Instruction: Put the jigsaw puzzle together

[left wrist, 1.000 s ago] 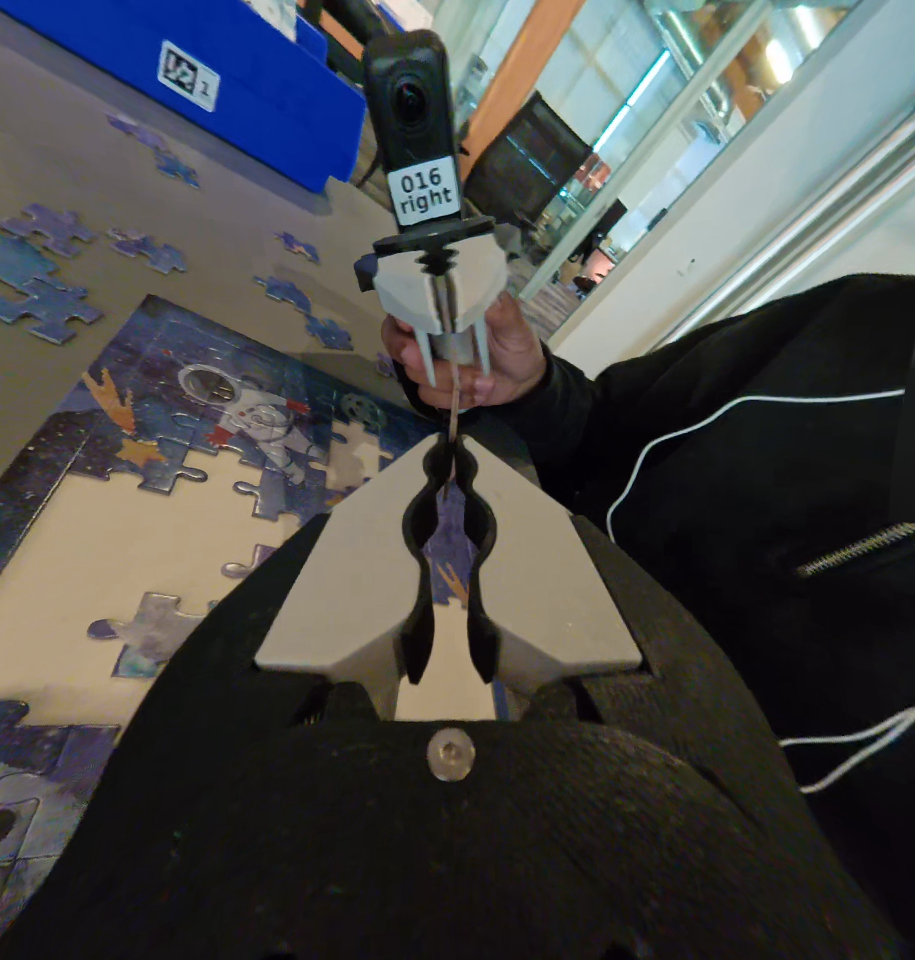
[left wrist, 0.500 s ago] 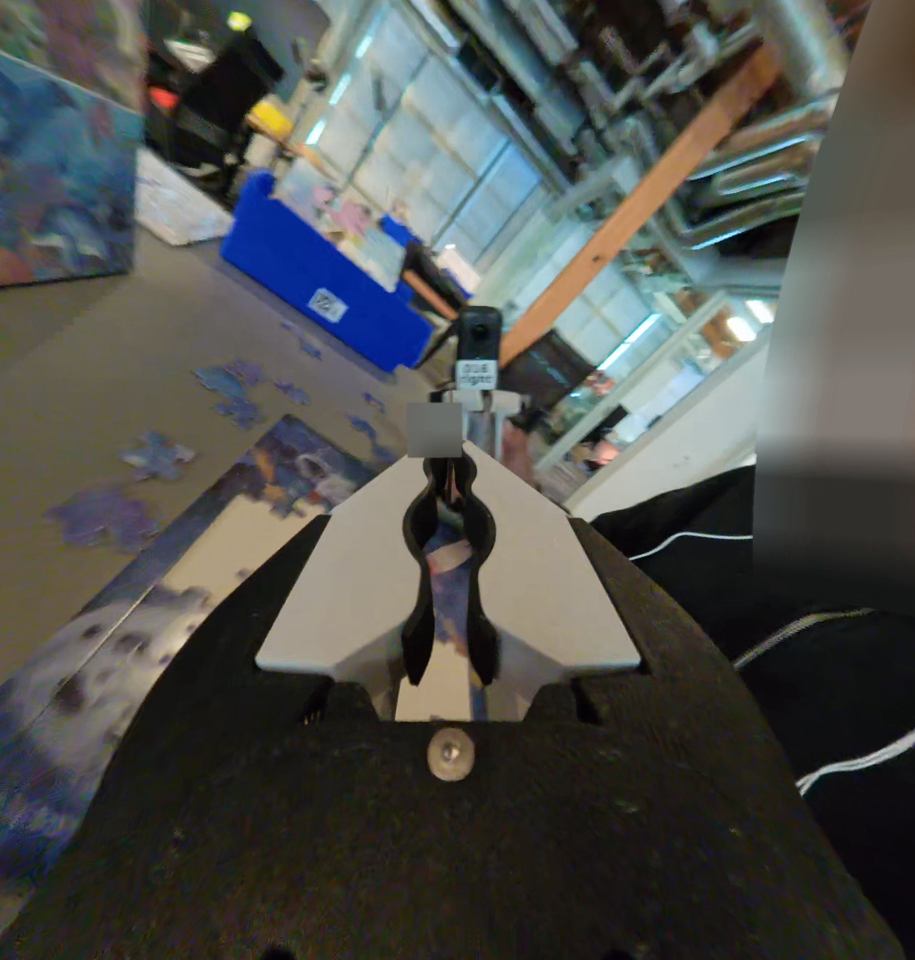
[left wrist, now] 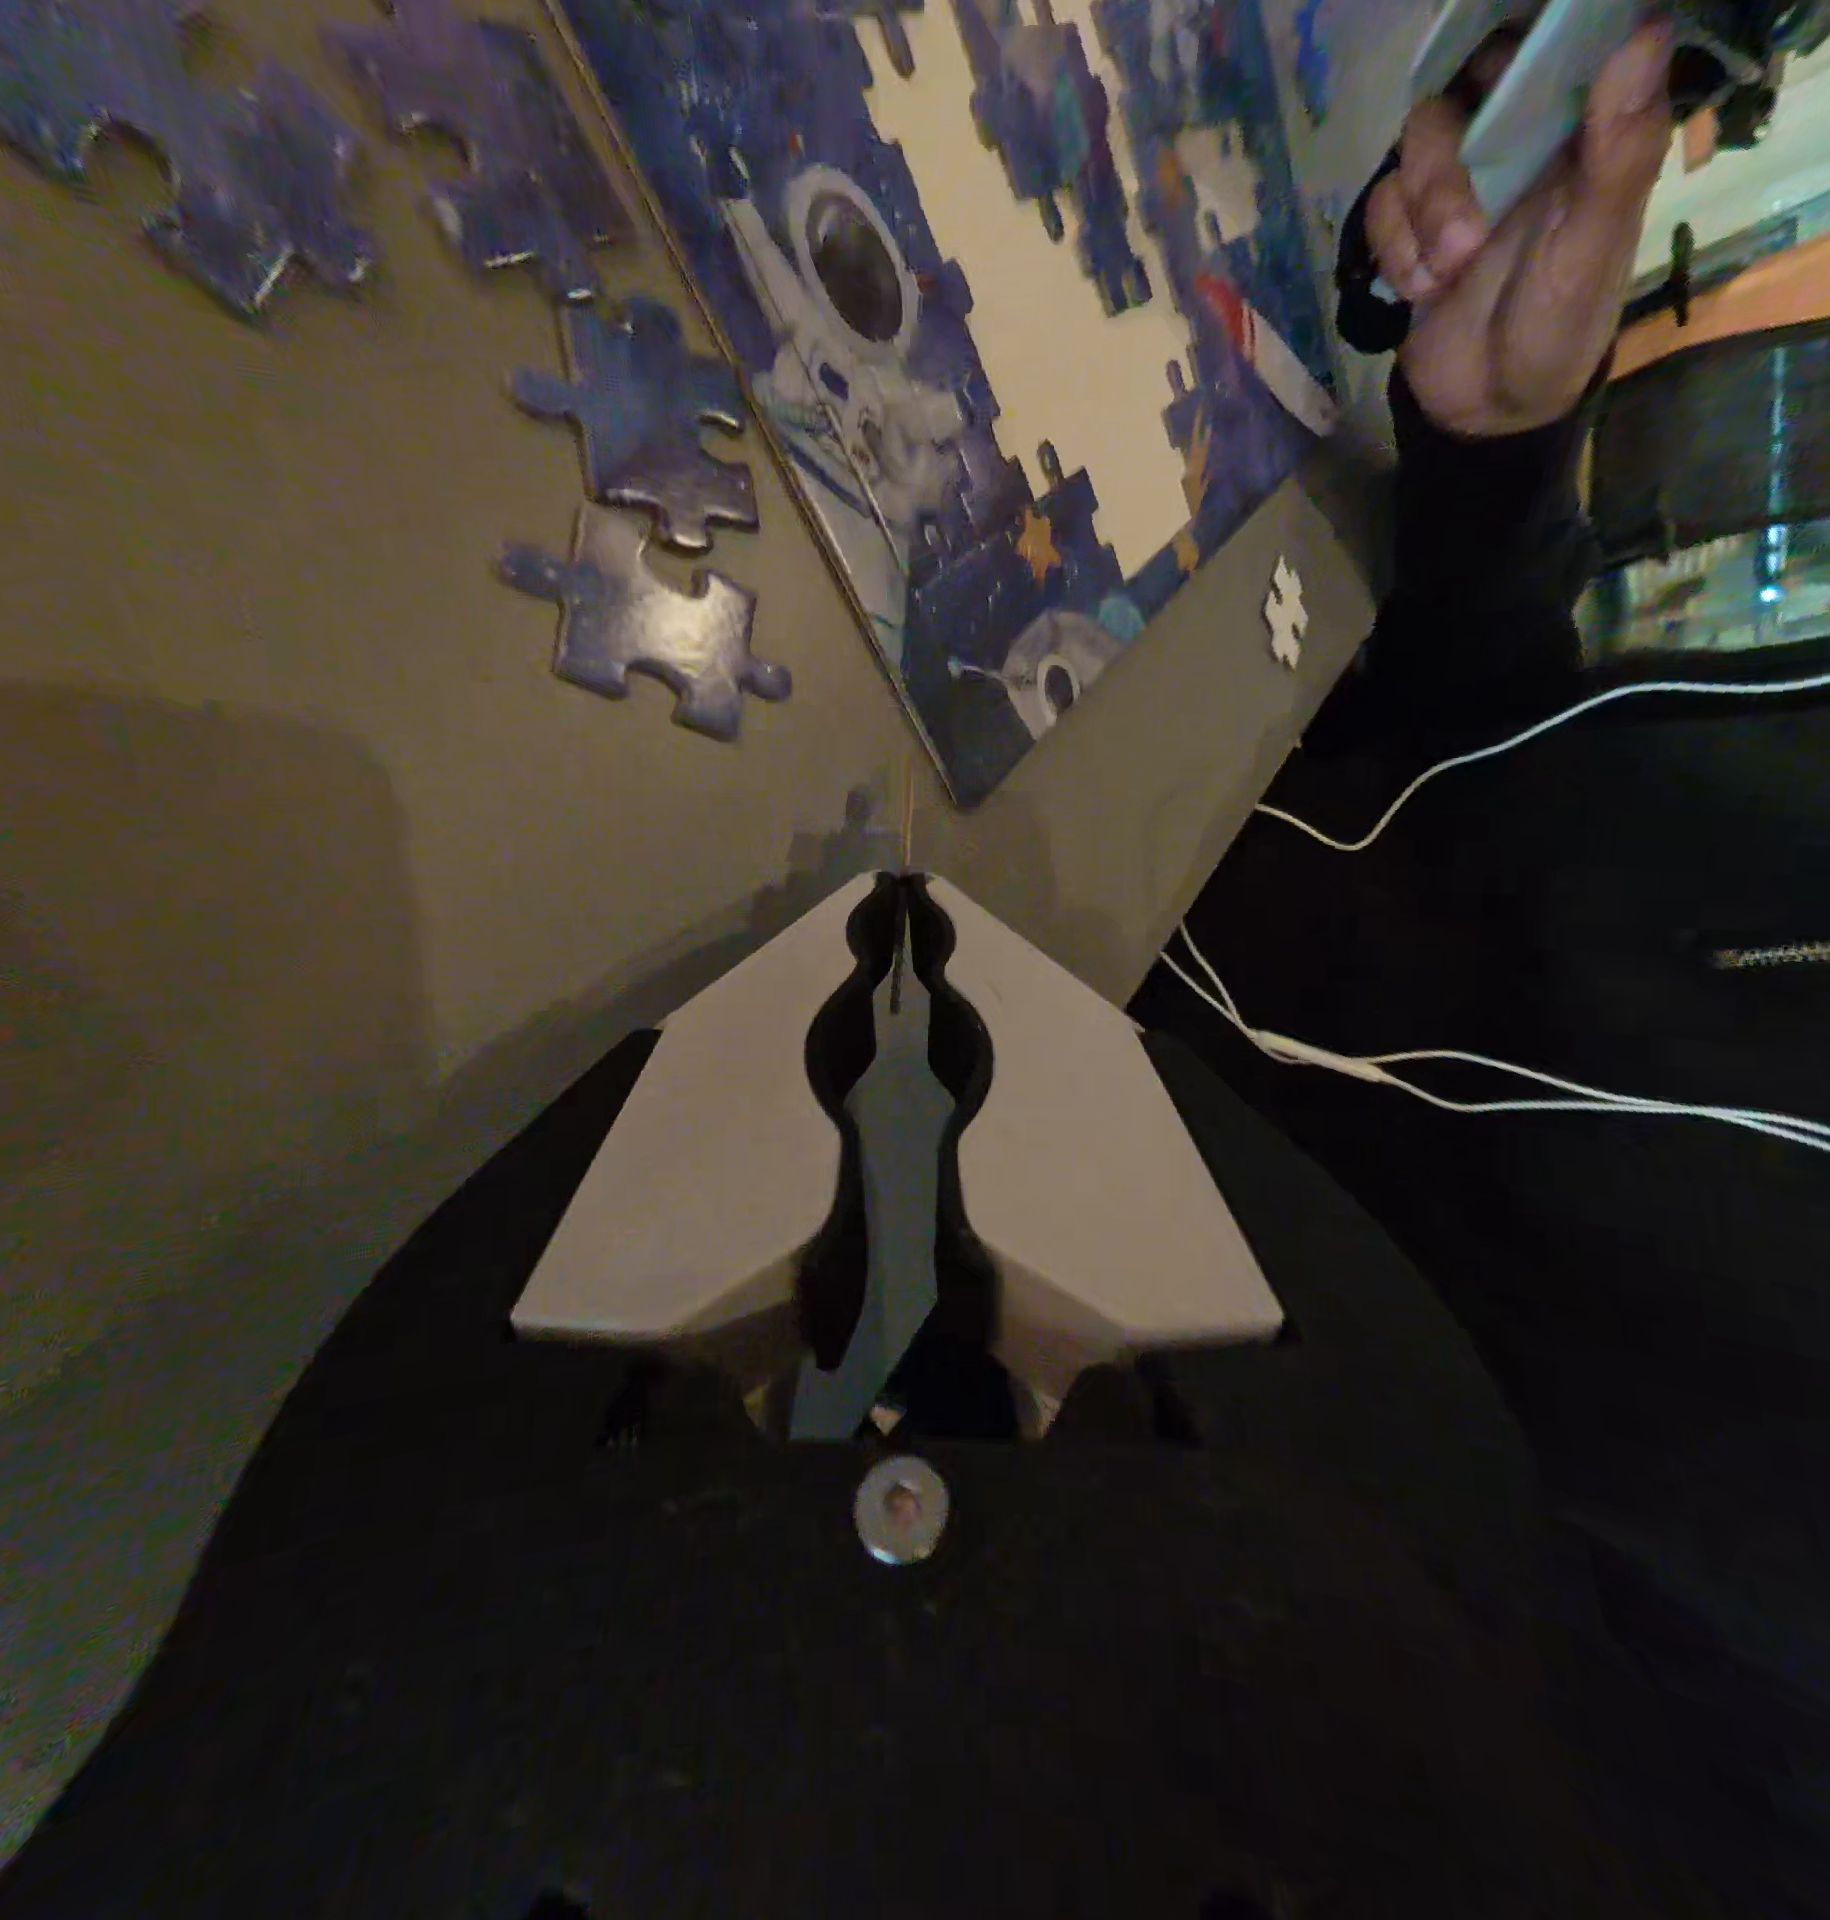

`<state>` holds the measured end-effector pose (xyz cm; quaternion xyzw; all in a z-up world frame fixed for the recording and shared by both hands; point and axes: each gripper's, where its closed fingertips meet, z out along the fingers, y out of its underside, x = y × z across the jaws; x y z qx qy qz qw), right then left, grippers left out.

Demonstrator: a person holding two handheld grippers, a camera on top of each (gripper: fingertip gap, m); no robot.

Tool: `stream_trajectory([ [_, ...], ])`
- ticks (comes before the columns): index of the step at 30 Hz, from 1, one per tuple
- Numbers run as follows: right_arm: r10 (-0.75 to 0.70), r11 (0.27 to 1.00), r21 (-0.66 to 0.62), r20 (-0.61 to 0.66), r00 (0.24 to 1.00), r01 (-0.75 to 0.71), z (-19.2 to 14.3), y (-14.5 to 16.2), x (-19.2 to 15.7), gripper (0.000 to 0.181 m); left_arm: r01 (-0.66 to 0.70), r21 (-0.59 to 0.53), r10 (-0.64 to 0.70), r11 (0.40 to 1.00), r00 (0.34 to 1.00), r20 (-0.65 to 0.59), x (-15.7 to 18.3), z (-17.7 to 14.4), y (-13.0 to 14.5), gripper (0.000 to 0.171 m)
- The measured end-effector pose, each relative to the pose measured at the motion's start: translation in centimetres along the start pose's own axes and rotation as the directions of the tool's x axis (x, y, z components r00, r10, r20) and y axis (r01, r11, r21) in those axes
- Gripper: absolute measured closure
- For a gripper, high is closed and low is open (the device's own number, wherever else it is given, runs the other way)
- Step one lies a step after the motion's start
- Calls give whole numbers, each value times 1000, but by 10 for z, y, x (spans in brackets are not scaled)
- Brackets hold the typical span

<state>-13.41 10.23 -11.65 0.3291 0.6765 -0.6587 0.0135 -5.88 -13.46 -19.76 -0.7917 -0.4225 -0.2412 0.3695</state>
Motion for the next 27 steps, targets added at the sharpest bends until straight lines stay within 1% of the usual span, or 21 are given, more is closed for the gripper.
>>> stream_trajectory([
  [2,-8,1000,-26,-35,999,7,3,3,2,181,-21,-23,21,1000,1000,18,-3,0,0,169],
  [5,18,999,-29,-83,996,-20,6,0,3,181,-81,-34,84,996,991,101,-10,-3,-7,146],
  [6,32,999,-23,-100,994,-34,7,-2,4,181,-114,-10,115,993,985,131,-11,-5,-15,140],
  [7,50,998,-25,-122,991,-53,10,-2,7,181,-152,29,146,988,976,162,-12,-9,-27,138],
  [9,81,991,-89,-182,980,-98,19,8,17,181,-231,136,203,963,959,196,-5,-9,-60,135],
  [10,84,984,-135,-210,974,-114,25,13,23,181,-269,183,239,946,956,167,8,-4,-76,135],
  [12,76,971,-198,-278,958,-135,37,19,34,181,-324,240,319,915,946,60,43,17,-102,135],
  [14,63,967,-219,-297,953,-132,49,15,37,181,-366,209,379,907,925,-23,67,48,-119,132],
  [16,67,976,-182,-282,957,-122,59,0,34,181,-401,138,410,905,911,-44,73,81,-134,126],
  [17,74,982,-149,-259,963,-115,63,-10,30,181,-410,111,418,905,907,-54,74,95,-142,125],
  [19,70,993,-79,-216,974,-89,66,-29,24,181,-393,94,402,915,911,-97,78,115,-160,125],
  [21,52,999,8,-164,985,-51,63,-46,18,181,-326,139,350,935,910,-221,90,120,-177,125],
  [22,51,998,52,-140,989,-44,60,-51,17,181,-270,187,317,944,898,-304,99,116,-186,126],
  [23,53,995,95,-124,991,-41,57,-55,17,181,-215,248,300,944,874,-383,107,111,-197,131],
  [24,55,991,131,-118,991,-40,55,-57,19,181,-167,309,297,936,848,-440,112,105,-205,142],
  [25,63,986,162,-105,992,-46,53,-59,19,181,-123,345,286,930,834,-472,112,101,-209,156],
  [26,83,981,184,-78,994,-67,52,-60,19,179,-98,357,280,929,816,-505,114,98,-209,169],
  [27,109,976,193,-46,993,-98,51,-60,17,179,-94,369,292,925,797,-528,116,93,-207,171],
])
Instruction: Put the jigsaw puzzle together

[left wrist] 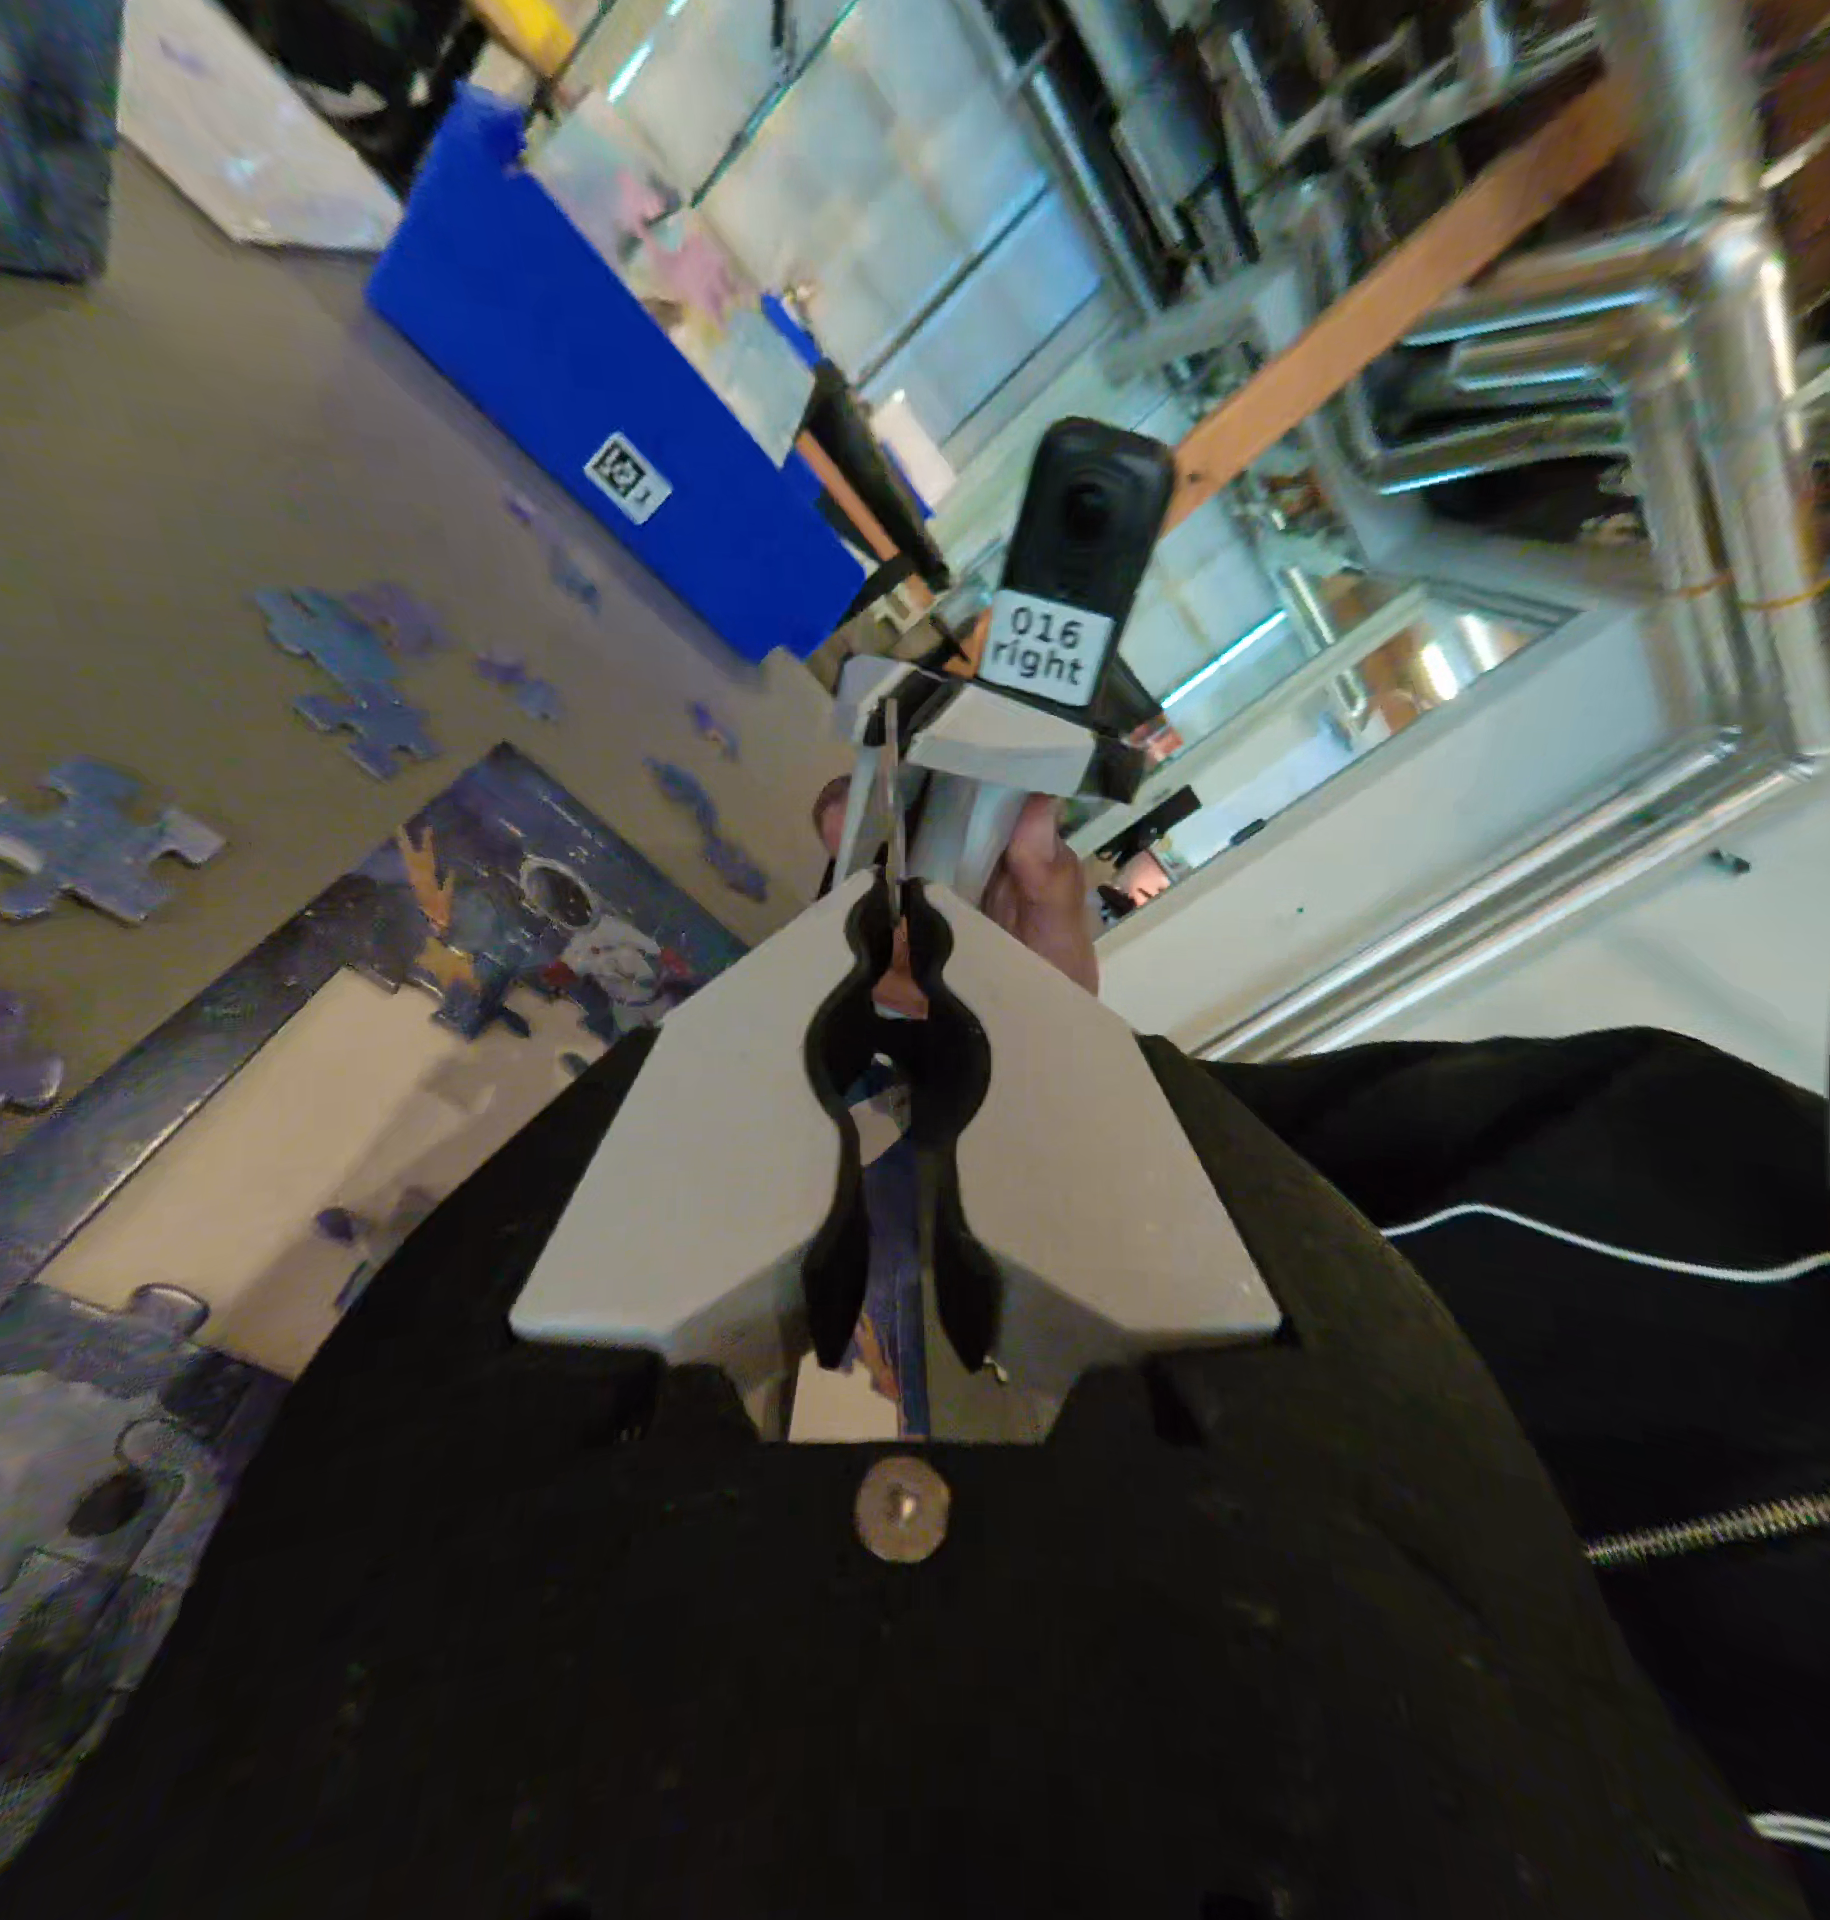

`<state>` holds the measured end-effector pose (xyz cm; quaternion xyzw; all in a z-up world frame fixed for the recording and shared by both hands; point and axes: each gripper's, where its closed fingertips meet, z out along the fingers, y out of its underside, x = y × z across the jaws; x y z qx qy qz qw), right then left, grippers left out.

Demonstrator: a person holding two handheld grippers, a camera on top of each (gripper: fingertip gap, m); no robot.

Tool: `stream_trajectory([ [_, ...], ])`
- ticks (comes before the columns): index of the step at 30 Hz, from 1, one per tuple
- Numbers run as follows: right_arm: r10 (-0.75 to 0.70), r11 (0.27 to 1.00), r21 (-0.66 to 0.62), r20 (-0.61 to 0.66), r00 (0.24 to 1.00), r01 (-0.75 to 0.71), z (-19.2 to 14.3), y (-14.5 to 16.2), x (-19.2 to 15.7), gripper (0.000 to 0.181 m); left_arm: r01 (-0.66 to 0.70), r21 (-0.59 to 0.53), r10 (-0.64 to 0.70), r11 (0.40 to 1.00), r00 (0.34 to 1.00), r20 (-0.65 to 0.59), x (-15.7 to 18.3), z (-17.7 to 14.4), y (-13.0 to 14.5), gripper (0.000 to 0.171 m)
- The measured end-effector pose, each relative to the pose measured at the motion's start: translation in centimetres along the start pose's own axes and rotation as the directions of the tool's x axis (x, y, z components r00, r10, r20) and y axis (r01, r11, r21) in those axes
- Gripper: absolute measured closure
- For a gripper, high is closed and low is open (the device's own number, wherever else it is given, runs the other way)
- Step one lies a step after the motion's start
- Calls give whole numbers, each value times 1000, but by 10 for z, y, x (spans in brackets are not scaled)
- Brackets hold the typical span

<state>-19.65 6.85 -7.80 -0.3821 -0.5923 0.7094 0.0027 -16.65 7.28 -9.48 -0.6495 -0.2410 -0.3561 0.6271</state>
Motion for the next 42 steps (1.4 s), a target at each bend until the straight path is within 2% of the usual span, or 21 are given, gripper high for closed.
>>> stream_trajectory([
  [3,49,999,-17,23,999,-49,0,7,2,178,-30,14,30,999,999,19,-2,-8,-1,171],
  [7,62,996,-71,69,996,-57,-3,17,-2,181,-14,102,16,995,1000,-18,2,-22,-17,171],
  [10,46,991,-131,72,996,-36,2,29,-5,181,6,92,-4,996,1000,-20,-3,-25,-15,171],
  [15,-46,982,-181,44,998,53,3,37,-5,180,22,65,-22,998,1000,-7,-8,-27,-10,171],
  [17,-117,981,-151,60,991,125,-4,28,-9,162,20,27,-21,999,1000,20,-13,-29,-6,171],
  [19,-244,960,-140,19,970,244,-11,21,-5,157,22,-31,-20,999,999,44,-18,-31,1,171],
  [21,-426,890,-193,-25,904,414,-16,22,-1,147,34,-81,-28,996,997,69,-23,-32,7,171],
  [23,-613,767,-279,-51,788,578,-20,29,2,143,45,-113,-36,993,996,76,-25,-33,11,171],
  [27,-897,431,-433,-108,429,792,-22,41,15,149,48,-185,-30,981,995,100,-27,-34,21,171],
  [28,-929,362,-447,-98,357,818,-20,44,14,153,46,-205,-25,978,994,106,-28,-33,24,171],
  [29,-946,314,-455,-73,316,833,-17,49,11,152,45,-221,-21,974,994,108,-28,-32,27,171],
  [34,-964,217,-506,21,264,835,-9,72,10,148,51,-264,-30,963,996,84,-23,-29,35,171],
  [38,-961,216,-504,42,273,836,-7,78,7,154,58,-288,-37,956,996,78,-22,-27,39,171],
  [42,-965,202,-511,41,259,835,-7,78,8,168,56,-308,-26,950,995,98,-25,-27,43,171],
])
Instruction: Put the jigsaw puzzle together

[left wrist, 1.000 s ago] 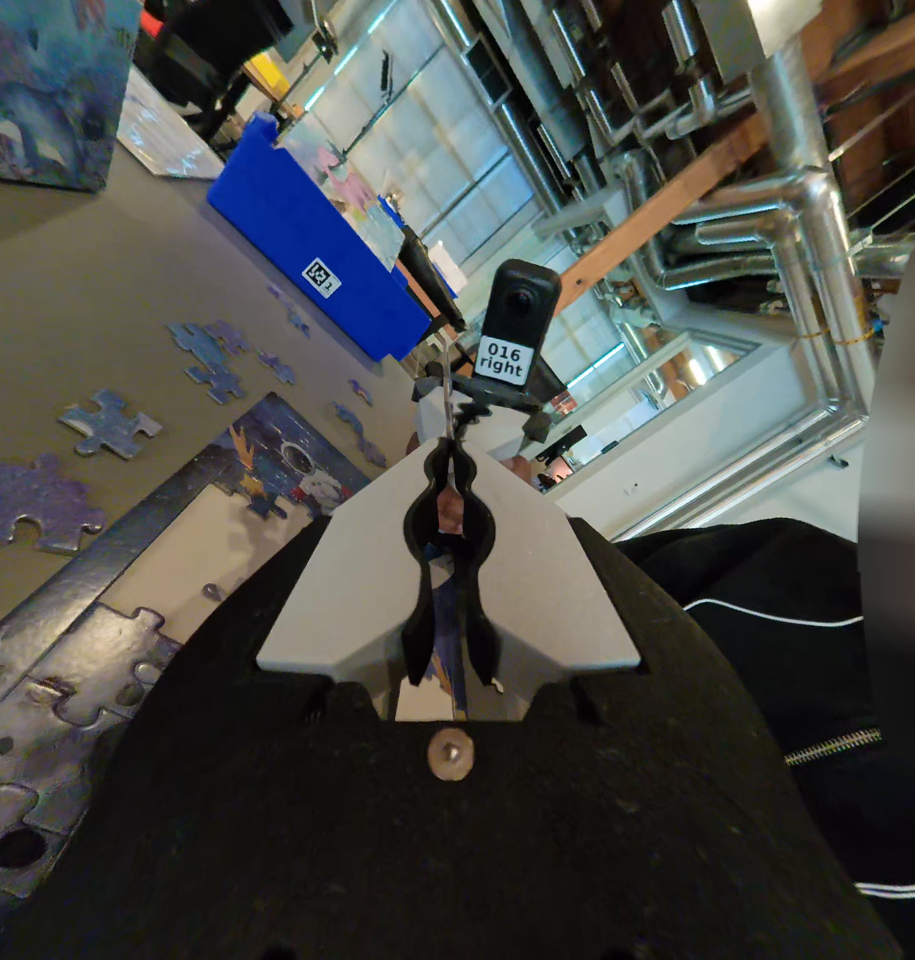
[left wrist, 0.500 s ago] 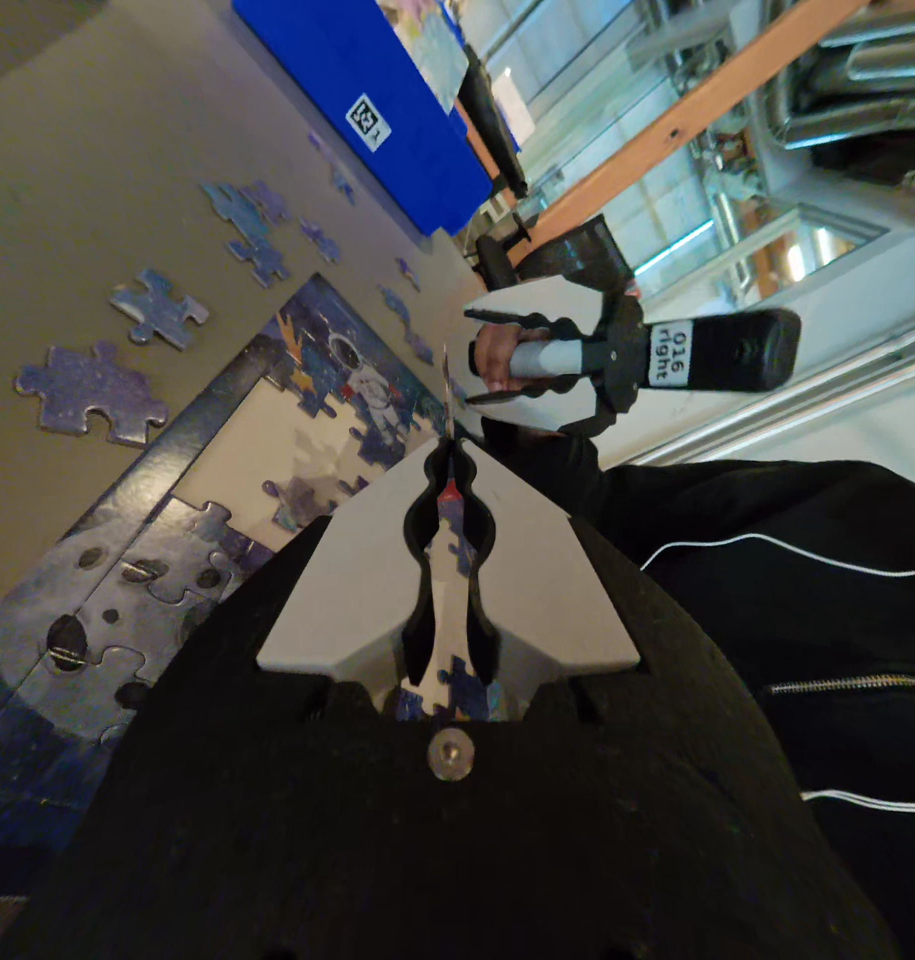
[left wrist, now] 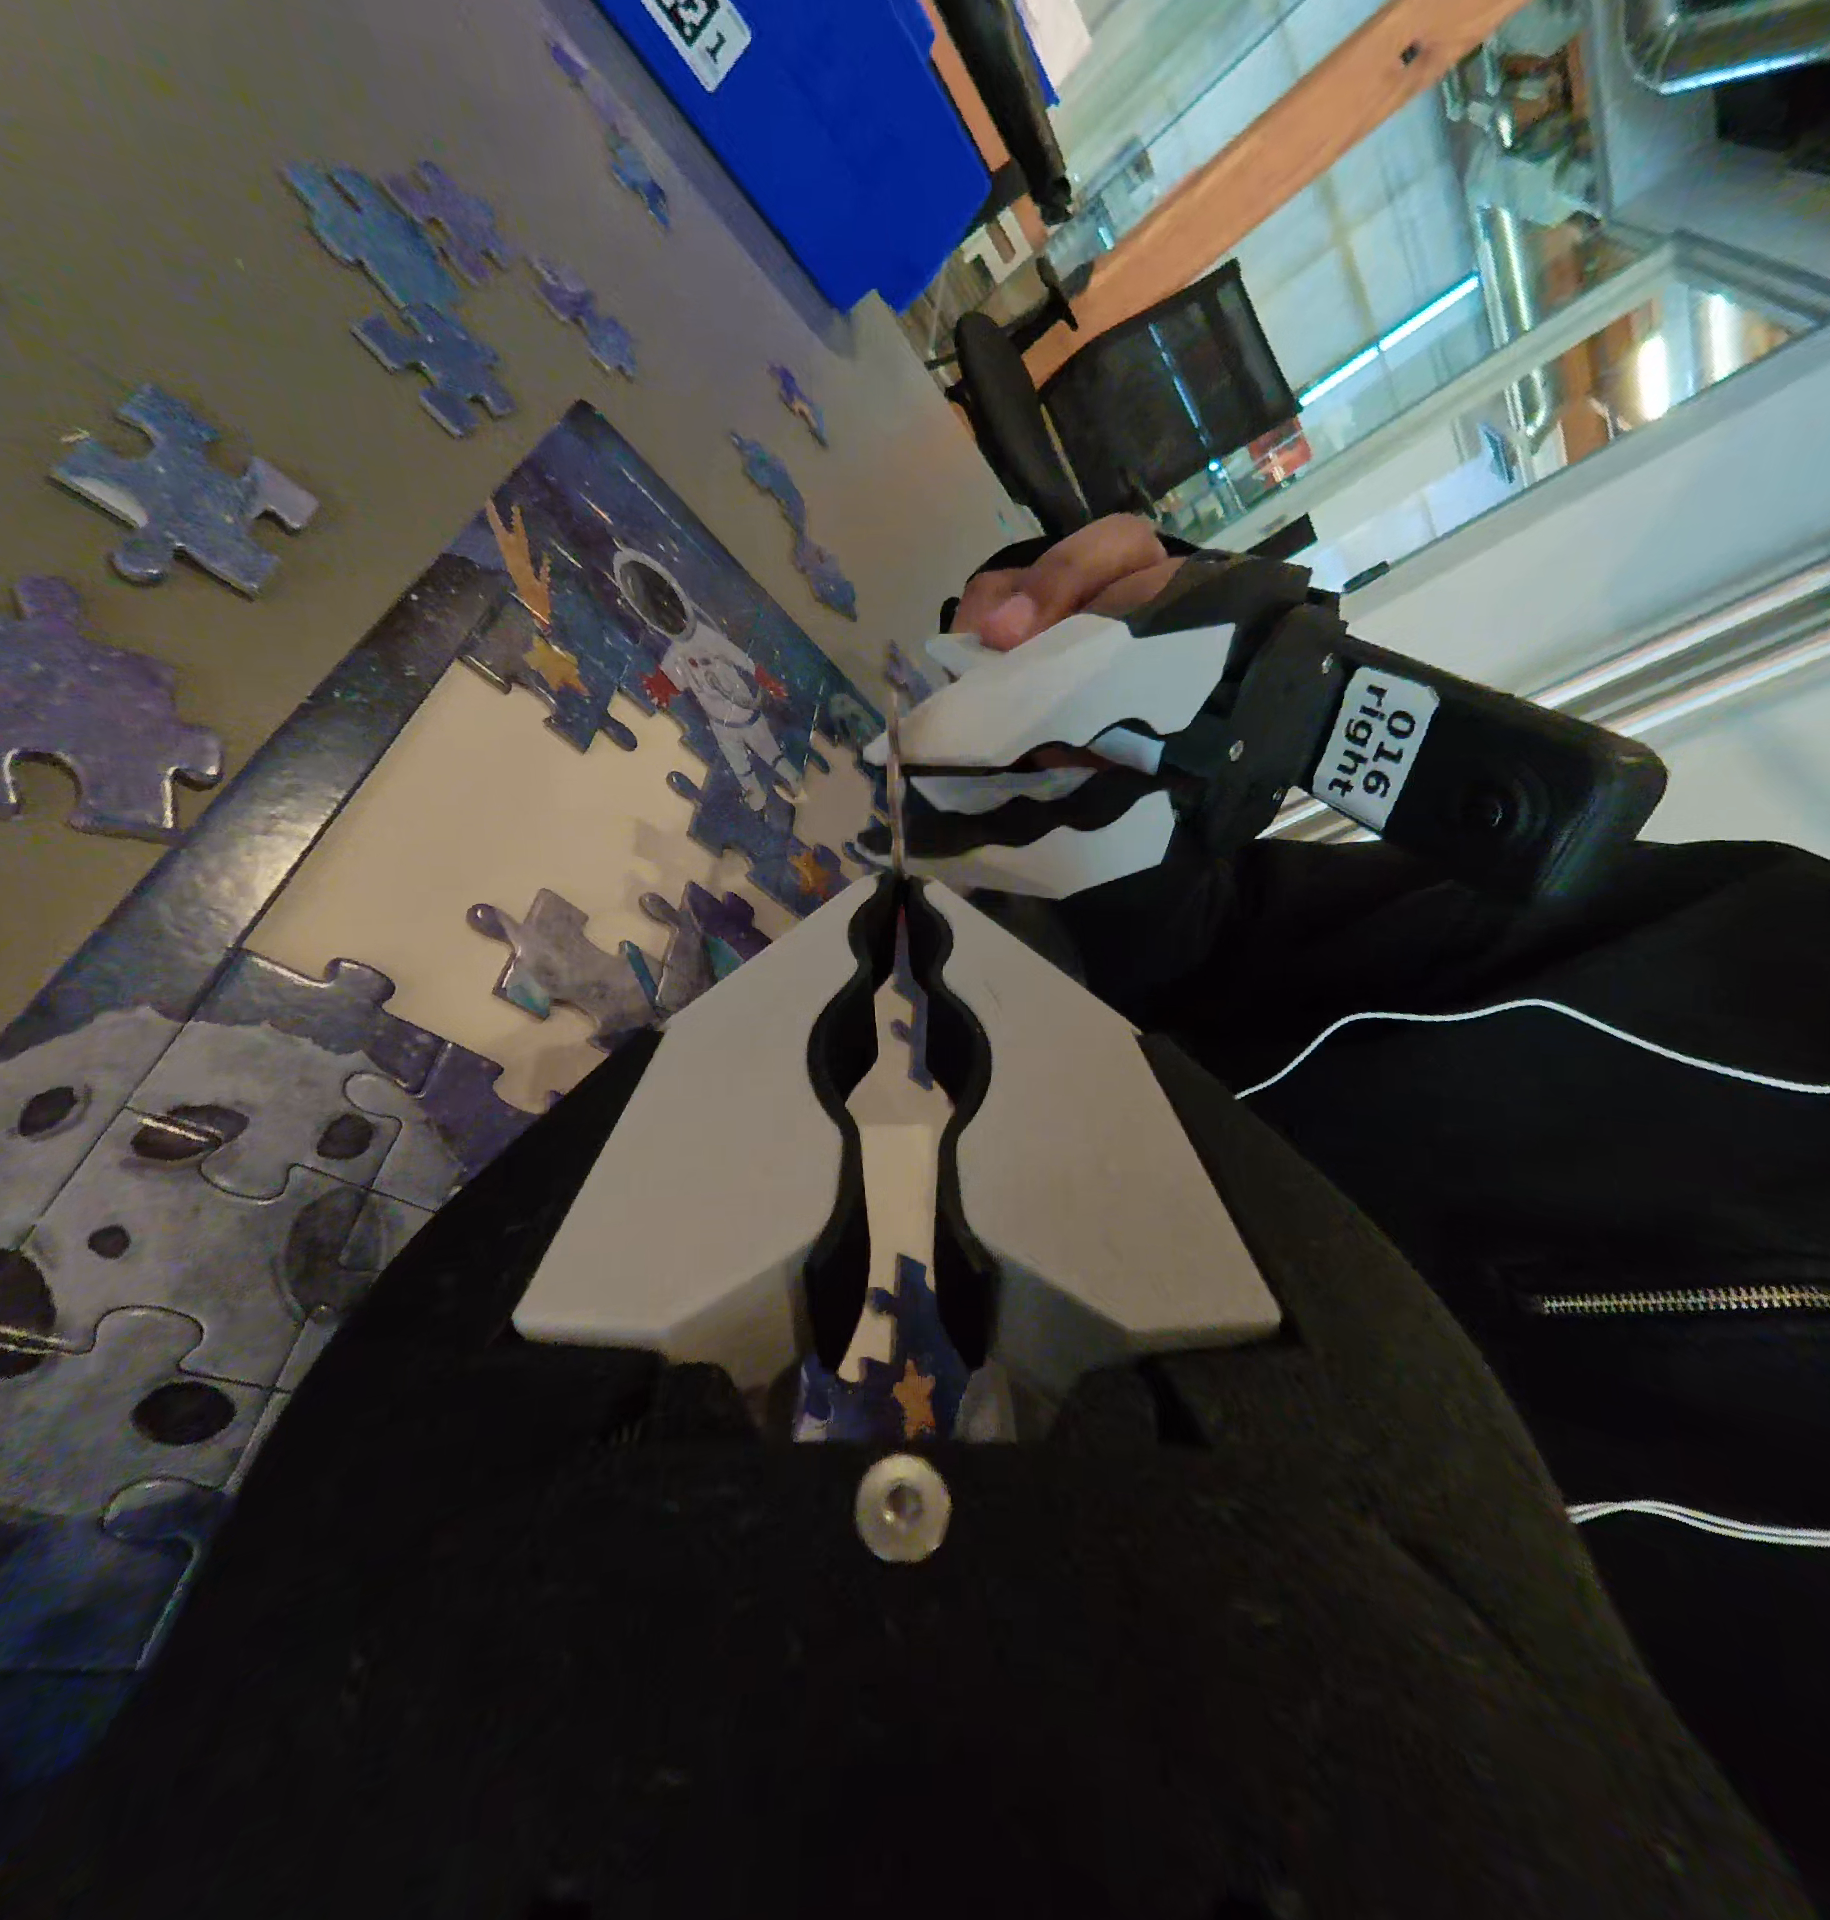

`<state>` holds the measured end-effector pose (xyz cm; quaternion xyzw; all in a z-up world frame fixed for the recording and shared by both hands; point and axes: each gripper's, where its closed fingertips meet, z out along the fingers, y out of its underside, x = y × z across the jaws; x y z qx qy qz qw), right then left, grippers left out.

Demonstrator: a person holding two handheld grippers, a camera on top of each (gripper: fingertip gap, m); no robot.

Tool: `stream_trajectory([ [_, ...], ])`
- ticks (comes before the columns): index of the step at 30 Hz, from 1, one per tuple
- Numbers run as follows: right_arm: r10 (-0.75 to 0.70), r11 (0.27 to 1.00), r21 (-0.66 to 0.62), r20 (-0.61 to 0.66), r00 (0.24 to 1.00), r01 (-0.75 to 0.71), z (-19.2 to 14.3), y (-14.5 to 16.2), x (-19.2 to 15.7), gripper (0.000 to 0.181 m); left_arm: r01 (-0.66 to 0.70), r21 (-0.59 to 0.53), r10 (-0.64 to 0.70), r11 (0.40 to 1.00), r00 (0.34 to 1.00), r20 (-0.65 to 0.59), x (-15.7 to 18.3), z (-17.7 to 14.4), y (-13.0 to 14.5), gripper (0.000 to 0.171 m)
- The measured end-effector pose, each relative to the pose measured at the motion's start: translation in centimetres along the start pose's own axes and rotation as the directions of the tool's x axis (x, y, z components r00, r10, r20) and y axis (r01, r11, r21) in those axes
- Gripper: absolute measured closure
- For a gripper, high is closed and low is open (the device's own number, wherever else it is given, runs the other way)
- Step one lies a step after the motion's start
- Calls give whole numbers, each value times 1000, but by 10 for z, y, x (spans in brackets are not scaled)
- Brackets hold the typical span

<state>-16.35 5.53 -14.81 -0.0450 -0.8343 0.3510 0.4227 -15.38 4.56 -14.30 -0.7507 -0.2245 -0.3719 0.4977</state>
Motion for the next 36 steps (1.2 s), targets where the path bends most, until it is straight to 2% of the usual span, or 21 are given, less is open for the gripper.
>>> stream_trajectory([
  [2,13,1000,-9,6,1000,-13,1,2,0,169,-4,6,4,1000,1000,26,-3,0,-1,171],
  [5,59,997,-49,8,998,-58,4,11,2,168,-17,44,12,999,994,111,-14,-7,-8,154],
  [8,144,982,-136,77,987,-133,12,28,-7,168,-72,47,62,996,978,198,-22,-14,-12,152],
  [15,264,943,-249,155,952,-221,21,41,-23,167,-158,-135,197,978,908,369,-40,-4,8,153],
  [18,280,938,-260,182,943,-229,22,42,-28,165,-159,-191,225,969,888,401,-46,0,15,154],
  [28,339,923,-260,204,919,-283,21,44,-29,165,-168,-271,286,948,822,492,-61,-4,22,158],
  [36,501,859,-275,278,819,-432,18,45,-33,160,-157,-309,303,938,805,511,-66,-4,28,168],
])
